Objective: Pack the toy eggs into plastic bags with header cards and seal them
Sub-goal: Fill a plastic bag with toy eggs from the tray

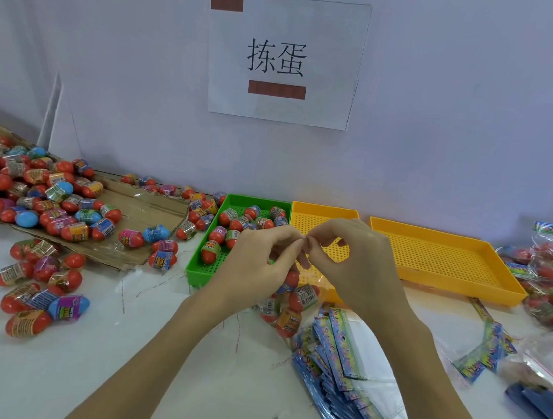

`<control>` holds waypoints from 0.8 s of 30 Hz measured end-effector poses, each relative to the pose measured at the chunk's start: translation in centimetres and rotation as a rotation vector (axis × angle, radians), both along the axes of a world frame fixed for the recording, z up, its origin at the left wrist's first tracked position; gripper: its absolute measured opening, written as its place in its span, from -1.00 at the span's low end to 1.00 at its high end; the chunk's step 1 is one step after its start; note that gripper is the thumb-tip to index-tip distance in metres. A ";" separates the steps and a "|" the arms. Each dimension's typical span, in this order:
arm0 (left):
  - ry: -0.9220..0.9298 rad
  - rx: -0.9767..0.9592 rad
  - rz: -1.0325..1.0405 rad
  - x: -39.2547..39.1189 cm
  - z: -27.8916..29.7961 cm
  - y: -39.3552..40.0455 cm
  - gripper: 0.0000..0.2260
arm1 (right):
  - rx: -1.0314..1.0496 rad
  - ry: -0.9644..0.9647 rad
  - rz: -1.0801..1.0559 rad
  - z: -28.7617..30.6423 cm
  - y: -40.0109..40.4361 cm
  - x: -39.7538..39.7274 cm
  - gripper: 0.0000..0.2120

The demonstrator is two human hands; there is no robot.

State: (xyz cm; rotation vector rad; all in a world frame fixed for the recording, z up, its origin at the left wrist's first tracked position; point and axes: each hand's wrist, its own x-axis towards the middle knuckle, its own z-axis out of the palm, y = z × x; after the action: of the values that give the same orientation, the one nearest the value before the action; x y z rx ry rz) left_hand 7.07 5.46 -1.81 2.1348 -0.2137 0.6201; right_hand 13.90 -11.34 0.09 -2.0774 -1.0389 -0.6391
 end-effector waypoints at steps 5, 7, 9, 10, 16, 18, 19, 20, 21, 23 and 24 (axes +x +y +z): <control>-0.009 -0.001 0.019 0.2 -0.1 0.2 -0.85 | 0.011 0.082 0.055 0.0 0.2 -0.2 -0.97; 0.009 0.006 0.010 0.2 -0.1 0.5 -0.85 | -0.023 0.044 0.061 0.0 0.1 -0.2 -0.97; 0.027 0.012 -0.010 0.2 -0.1 0.6 -0.83 | -0.051 0.018 0.050 0.0 0.1 -0.1 -0.98; 0.027 0.015 -0.015 0.1 0.0 0.6 -0.83 | -0.056 0.005 0.045 0.0 0.0 -0.1 -0.97; -0.014 0.005 0.006 0.2 0.2 0.4 -0.83 | 0.049 -0.033 -0.033 -0.1 0.5 -0.4 -0.93; 0.008 -0.029 0.035 0.3 0.3 0.7 -0.83 | 0.105 -0.030 -0.092 -0.2 0.5 -0.2 -0.92; 0.030 -0.063 0.049 0.3 0.3 1.0 -0.84 | 0.142 -0.003 -0.126 -0.2 0.1 0.3 -0.92; 0.050 -0.108 0.061 0.4 0.4 1.4 -0.84 | 0.189 0.034 -0.161 -0.1 -0.4 0.9 -0.93; 0.062 -0.161 0.072 0.4 0.5 1.7 -0.84 | 0.235 0.069 -0.205 -0.1 -1.2 1.6 -0.94; 0.071 -0.273 0.098 0.5 0.5 2.3 -0.83 | 0.273 0.120 -0.345 -0.3 -3.1 3.5 -0.94; 0.076 -0.321 0.109 0.5 0.5 2.4 -0.83 | 0.252 0.148 -0.425 -0.7 -4.2 4.4 -0.92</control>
State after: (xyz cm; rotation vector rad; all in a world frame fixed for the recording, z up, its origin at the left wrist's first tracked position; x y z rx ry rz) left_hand 7.55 7.86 -1.27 1.8627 0.0433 0.5914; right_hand 18.34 -15.53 -0.61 -2.0934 -0.4078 -0.7661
